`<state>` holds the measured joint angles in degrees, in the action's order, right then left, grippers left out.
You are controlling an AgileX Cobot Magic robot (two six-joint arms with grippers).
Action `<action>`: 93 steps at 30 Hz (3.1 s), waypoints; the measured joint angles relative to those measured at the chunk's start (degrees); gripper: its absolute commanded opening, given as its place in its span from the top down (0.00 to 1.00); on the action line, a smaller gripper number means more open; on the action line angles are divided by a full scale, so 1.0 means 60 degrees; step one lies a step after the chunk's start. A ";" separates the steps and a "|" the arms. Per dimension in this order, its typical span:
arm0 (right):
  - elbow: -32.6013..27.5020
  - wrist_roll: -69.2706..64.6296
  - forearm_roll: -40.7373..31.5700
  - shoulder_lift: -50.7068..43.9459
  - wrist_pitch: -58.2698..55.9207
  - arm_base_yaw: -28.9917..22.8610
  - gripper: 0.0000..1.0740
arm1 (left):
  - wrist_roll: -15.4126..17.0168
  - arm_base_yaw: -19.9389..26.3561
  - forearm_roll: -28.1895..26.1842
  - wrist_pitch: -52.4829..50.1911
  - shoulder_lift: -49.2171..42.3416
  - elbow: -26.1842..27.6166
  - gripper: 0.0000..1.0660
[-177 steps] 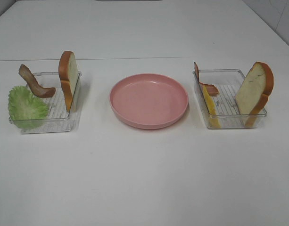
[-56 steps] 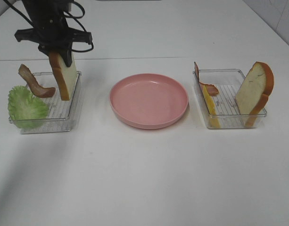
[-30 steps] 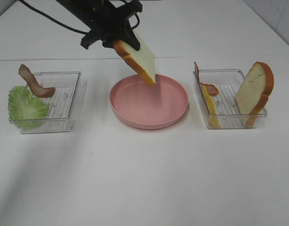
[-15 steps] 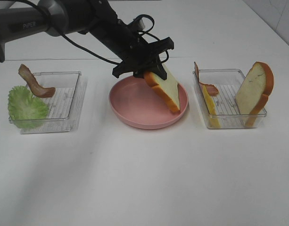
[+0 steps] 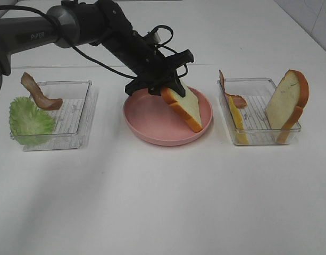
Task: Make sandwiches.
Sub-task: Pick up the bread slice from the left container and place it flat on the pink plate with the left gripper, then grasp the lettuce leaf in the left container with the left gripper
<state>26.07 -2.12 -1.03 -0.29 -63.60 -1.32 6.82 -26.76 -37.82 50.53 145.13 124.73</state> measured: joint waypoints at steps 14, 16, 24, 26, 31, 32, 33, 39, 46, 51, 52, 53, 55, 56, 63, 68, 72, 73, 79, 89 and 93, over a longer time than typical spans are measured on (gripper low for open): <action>0.0000 0.0000 0.0000 0.0000 0.0000 0.0000 0.11 | 0.1280 0.0000 0.2760 0.2492 0.0124 0.1681 0.23; 0.0000 0.0000 0.0000 0.0000 0.0000 0.0000 0.11 | 0.1337 0.0000 0.2998 0.2722 0.0124 0.1833 0.23; 0.0000 0.0000 0.0000 0.0000 0.0000 0.0000 0.11 | 0.1633 0.0000 0.4412 0.3113 0.0048 0.3237 0.13; 0.0000 0.0000 0.0000 0.0000 0.0000 0.0000 0.11 | 0.1623 0.0000 0.4498 0.3123 -0.0076 0.3323 0.13; 0.0000 0.0000 0.0000 0.0000 0.0000 0.0000 0.11 | 0.1346 0.0000 0.5386 0.3132 -0.1155 0.2846 0.13; 0.0000 0.0000 0.0000 0.0000 0.0000 0.0000 0.11 | 0.1346 0.0000 0.5386 0.3132 -0.1155 0.2846 0.13; 0.0000 0.0000 0.0000 0.0000 0.0000 0.0000 0.11 | 0.1194 0.0000 0.5672 0.3132 -0.1767 0.2349 0.13; 0.0000 0.0000 0.0000 0.0000 0.0000 0.0000 0.11 | 0.0869 0.0296 0.6360 0.3132 -0.4068 -0.0153 0.13; 0.0000 0.0000 0.0000 0.0000 0.0000 0.0000 0.11 | 0.0678 0.1451 0.6866 0.3161 -0.5911 -0.2836 0.13; 0.0000 0.0000 0.0000 0.0000 0.0000 0.0000 0.11 | 0.0353 0.2177 0.6914 0.3199 -0.6131 -0.3801 0.13; 0.0000 0.0000 0.0000 0.0000 0.0000 0.0000 0.11 | 0.0277 0.2263 0.6952 0.3199 -0.6131 -0.3963 0.13; 0.0000 0.0000 0.0000 0.0000 0.0000 0.0000 0.11 | 0.0277 0.2263 0.6952 0.3199 -0.6131 -0.3963 0.13; 0.0000 0.0000 0.0000 0.0000 0.0000 0.0000 0.11 | 0.0201 0.2387 0.7095 0.3199 -0.6131 -0.4202 0.13; 0.0000 0.0000 0.0000 0.0000 0.0000 0.0000 0.11 | 0.0191 0.2502 0.7315 0.3199 -0.6131 -0.4374 0.13; 0.0000 0.0000 0.0000 0.0000 0.0000 0.0000 0.11 | 0.0153 0.3018 0.7439 0.3218 -0.5854 -0.4517 0.13; 0.0000 0.0000 0.0000 0.0000 0.0000 0.0000 0.11 | 0.0115 0.3466 0.7152 0.3228 -0.5109 -0.4612 0.13; 0.0000 0.0000 0.0000 0.0000 0.0000 0.0000 0.11 | -0.0067 0.3571 0.7066 0.3228 -0.4689 -0.4603 0.13; 0.0000 0.0000 0.0000 0.0000 0.0000 0.0000 0.11 | -0.0095 0.3571 0.7057 0.3228 -0.4574 -0.4603 0.13; 0.0000 0.0000 0.0000 0.0000 0.0000 0.0000 0.11 | -0.0134 0.3571 0.6761 0.3228 -0.4039 -0.4603 0.13; 0.0000 0.0000 0.0000 0.0000 0.0000 0.0000 0.11 | -0.0134 0.3571 0.6532 0.3132 -0.3533 -0.4603 0.13; 0.0000 0.0000 0.0000 0.0000 0.0000 0.0000 0.11 | -0.0143 0.3571 0.6532 0.2865 -0.3428 -0.4603 0.13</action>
<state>26.07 -2.12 -1.03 -0.29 -63.60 -1.32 5.96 -5.33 1.38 67.72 124.56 97.12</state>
